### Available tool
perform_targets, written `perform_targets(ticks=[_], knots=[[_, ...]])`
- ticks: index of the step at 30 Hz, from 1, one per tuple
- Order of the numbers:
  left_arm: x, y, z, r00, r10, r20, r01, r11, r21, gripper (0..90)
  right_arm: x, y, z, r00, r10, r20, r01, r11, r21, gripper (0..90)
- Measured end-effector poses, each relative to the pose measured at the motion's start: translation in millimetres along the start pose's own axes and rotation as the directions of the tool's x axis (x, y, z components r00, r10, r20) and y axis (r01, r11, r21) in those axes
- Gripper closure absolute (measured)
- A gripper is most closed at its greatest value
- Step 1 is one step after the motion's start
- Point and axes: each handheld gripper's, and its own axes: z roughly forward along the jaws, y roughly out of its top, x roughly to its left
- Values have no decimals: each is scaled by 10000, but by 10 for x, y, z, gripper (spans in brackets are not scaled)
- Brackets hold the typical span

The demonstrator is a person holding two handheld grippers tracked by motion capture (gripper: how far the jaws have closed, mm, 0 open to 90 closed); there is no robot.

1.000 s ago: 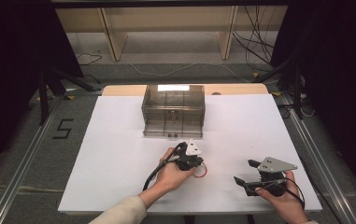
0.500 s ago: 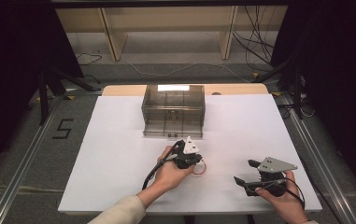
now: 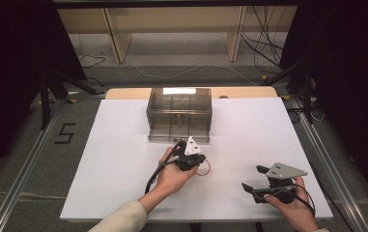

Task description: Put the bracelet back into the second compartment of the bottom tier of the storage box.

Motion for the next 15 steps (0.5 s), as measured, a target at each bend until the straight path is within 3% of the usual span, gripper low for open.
perform_targets(ticks=[15], knots=[[108,31,-83,9992,-125,-373,119,9998,-164,880,-1,-1,2,10000,-5,-23,5,10000,-22,170]])
